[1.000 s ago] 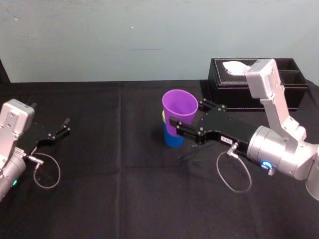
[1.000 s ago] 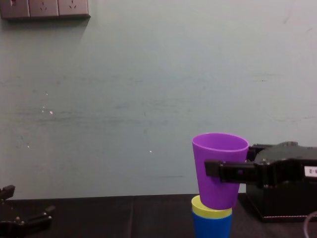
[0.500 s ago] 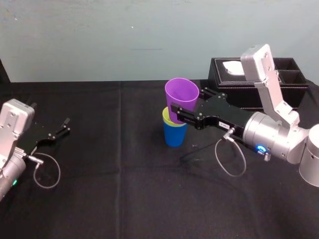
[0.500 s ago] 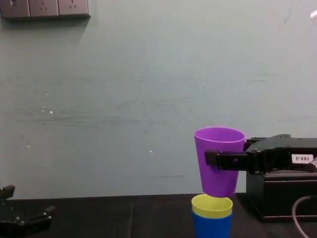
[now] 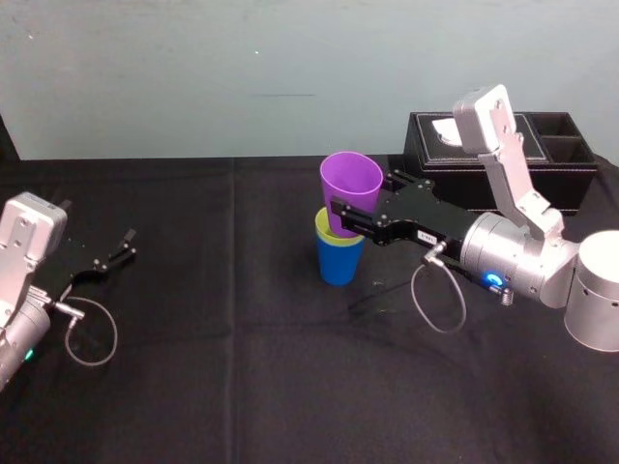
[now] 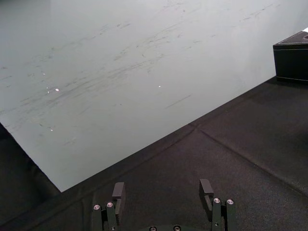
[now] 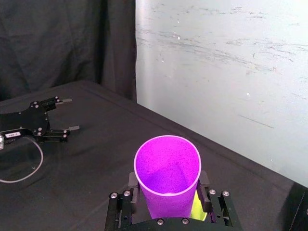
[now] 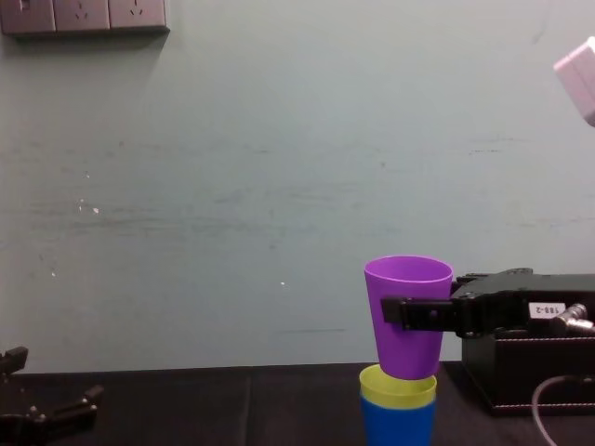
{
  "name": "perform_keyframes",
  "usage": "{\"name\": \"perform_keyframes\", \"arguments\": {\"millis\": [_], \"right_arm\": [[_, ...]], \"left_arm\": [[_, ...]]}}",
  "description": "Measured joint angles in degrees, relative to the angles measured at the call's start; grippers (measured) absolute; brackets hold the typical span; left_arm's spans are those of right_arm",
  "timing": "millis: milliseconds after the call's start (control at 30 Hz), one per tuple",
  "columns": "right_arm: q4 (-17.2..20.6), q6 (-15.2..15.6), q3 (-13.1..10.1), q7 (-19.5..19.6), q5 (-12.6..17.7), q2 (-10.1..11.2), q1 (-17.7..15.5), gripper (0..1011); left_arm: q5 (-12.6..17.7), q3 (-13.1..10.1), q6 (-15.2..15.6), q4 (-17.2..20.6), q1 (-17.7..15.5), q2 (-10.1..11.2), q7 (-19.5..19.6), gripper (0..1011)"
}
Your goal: Stack the three plastic cups sequentially using one hand.
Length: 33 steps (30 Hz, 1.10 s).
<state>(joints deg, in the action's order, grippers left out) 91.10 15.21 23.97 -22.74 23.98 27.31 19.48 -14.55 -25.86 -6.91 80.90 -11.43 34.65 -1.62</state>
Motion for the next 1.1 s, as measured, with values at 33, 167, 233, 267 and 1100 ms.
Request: {"name": "perform_keyframes", "arguments": {"millis": [33,167,233,267,1100], "right_arm": [[-0.4,-0.1,0.1,0.0,-0.1,-0.2,0.3,721],[-1.5,-0.2,0.4,0.0,-0.4,-0.8,0.9,721],[-2.0,-0.4,0.5,0.0,-0.6,-1.2,1.2,721],[-2.1,-0.4,0.6,0.0,-0.6,-1.3,1.3,721],[-6.2,-1.0,0.8,-0.4,-1.7,-3.0,2.9,721]], "left_arm": [[0.0,0.0,0.0,0.0,0.0,0.0,0.0,1010],[0.0,0.0,0.0,0.0,0.0,0.0,0.0,1010],[0.0,0.0,0.0,0.0,0.0,0.0,0.0,1010],[0.0,0.0,0.0,0.0,0.0,0.0,0.0,1010],[0.0,0.0,0.0,0.0,0.0,0.0,0.0,1010]]}}
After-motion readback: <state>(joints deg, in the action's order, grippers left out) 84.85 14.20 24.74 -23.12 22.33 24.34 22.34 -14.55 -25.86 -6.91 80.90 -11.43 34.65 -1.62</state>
